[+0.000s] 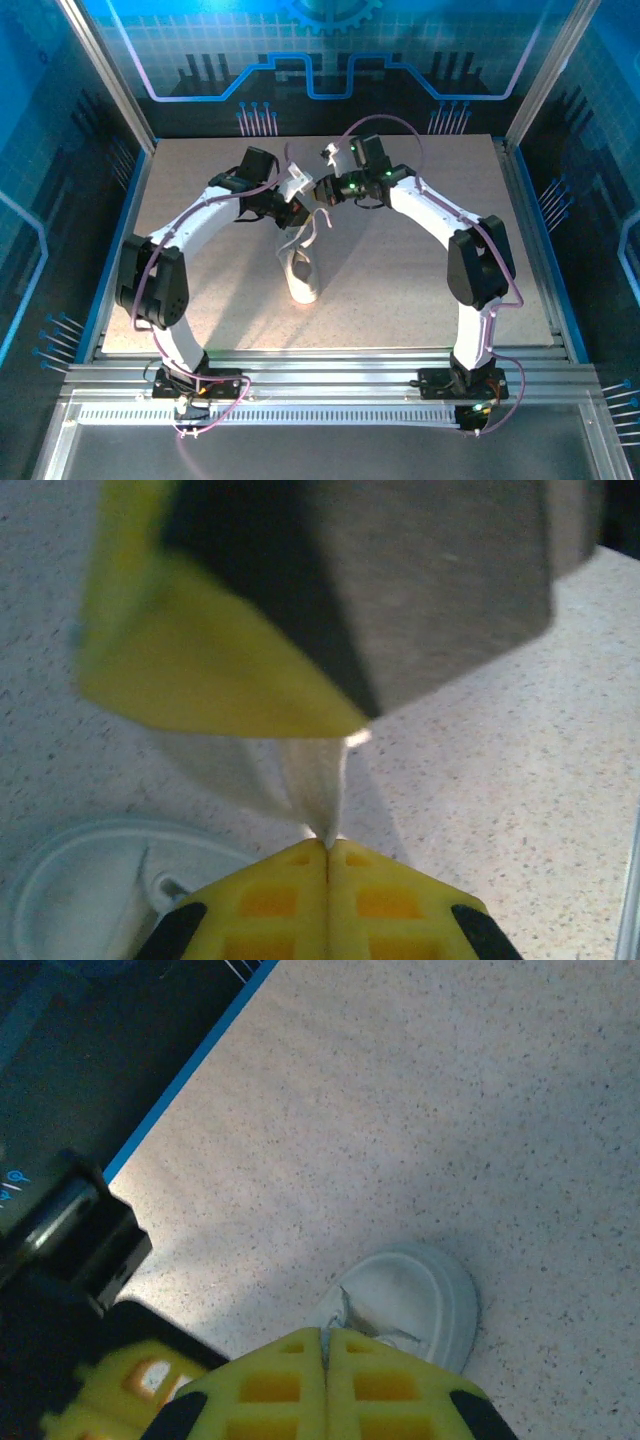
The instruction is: Tie the shoes
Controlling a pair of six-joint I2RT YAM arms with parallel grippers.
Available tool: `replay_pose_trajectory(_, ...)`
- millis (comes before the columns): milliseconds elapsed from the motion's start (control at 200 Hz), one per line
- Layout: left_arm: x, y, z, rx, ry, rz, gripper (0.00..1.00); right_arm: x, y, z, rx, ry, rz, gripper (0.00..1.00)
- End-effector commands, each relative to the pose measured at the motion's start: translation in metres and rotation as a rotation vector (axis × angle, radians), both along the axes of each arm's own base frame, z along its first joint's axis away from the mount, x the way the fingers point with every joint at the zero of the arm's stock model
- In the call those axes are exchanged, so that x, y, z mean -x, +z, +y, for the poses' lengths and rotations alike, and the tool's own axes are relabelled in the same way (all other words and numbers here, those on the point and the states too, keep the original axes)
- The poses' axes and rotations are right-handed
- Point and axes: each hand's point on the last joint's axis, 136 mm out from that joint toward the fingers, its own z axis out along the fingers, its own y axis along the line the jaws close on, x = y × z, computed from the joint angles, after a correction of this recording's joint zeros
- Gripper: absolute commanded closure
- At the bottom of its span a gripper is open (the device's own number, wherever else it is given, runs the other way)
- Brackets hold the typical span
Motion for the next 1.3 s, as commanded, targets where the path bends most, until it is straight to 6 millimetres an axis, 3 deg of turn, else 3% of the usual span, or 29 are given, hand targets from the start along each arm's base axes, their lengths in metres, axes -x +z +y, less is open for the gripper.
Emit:
replay_pose_trajectory(0, -0.012, -0.006, 0.007, -0.027, 0.065, 0.01, 1.0, 0.009, 0.018, 0.01, -0.06, 0.034, -0.044, 1.0)
replay_pose_trajectory(150, -0.009, -0.014, 0.006, -0.004, 0.06, 0.033, 1.0, 0.011, 0.017, 0.014, -0.06, 0.037, -0.053, 1.0)
replay_pose_trajectory(430, 0.017, -0.002, -0.014, 0.136, -0.054, 0.114, 1.0, 0.002, 0.012, 0.009, -0.035, -0.031, -0.053, 1.0)
replay_pose_trajectory(640, 0.033, -0.006, -0.021, 0.055, -0.096, 0.058, 1.0, -0.008, 0.022, -0.002, -0.043, -0.112, -0.07, 1.0)
replay_pose_trajectory(846, 0.02, -0.017, -0.01, -0.069, -0.07, 0.061, 1.0, -0.004, 0.035, 0.004, -0.095, -0.087, -0.079, 1.0)
replay_pose_trajectory(981, 0.008, -0.025, -0.008, -0.108, -0.03, 0.083, 0.81, -0.003, 0.028, 0.005, -0.093, -0.094, -0.061, 1.0)
replay_pose_trajectory(1181, 0.002, -0.026, -0.004, -0.106, 0.018, 0.05, 0.66, -0.004, 0.022, 0.003, -0.087, -0.112, -0.051, 1.0)
replay_pose_trajectory(1296, 0.0, -0.018, 0.003, -0.067, 0.061, 0.024, 0.58, -0.006, 0.021, 0.003, -0.083, -0.119, -0.046, 1.0)
